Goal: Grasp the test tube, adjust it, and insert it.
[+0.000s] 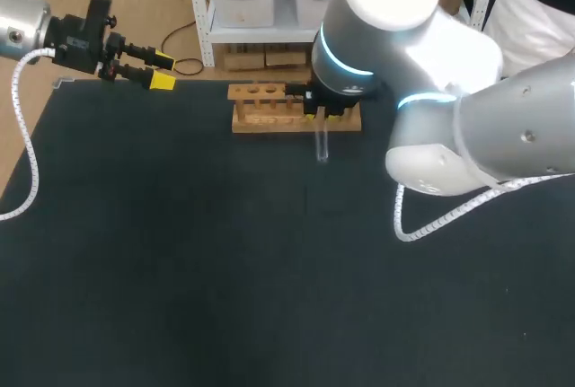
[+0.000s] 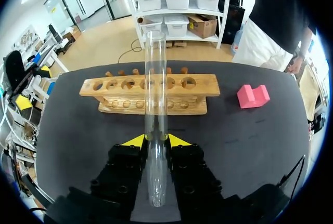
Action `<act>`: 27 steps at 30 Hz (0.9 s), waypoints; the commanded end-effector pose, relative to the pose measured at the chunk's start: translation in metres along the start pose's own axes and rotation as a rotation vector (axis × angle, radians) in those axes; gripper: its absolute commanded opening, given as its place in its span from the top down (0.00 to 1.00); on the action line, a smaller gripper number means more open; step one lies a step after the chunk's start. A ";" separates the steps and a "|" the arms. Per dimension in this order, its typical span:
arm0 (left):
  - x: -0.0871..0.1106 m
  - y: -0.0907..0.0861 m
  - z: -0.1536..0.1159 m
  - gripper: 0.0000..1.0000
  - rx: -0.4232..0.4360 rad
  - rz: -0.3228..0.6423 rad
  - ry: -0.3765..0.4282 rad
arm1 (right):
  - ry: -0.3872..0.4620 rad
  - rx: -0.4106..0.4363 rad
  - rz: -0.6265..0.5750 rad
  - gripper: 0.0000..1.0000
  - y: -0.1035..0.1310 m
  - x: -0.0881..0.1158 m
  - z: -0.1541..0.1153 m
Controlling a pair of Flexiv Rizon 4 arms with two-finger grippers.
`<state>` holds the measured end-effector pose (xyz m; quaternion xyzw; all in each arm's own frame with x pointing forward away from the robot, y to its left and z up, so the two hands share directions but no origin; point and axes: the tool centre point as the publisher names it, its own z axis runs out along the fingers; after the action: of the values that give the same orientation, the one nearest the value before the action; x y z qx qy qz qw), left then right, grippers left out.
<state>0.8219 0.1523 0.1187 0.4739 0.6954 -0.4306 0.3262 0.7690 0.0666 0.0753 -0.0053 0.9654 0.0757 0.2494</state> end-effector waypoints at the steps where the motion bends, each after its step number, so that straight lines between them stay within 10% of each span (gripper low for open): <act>1: 0.000 0.001 0.000 0.00 0.002 0.001 0.000 | -0.035 0.001 0.001 1.00 -0.008 0.008 -0.027; 27: 0.000 0.001 0.000 0.00 0.002 0.001 0.000 | -0.007 0.035 -0.048 1.00 -0.015 0.011 -0.057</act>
<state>0.8219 0.1523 0.1187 0.4739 0.6954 -0.4306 0.3262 0.7336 0.0447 0.1154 -0.0238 0.9651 0.0529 0.2555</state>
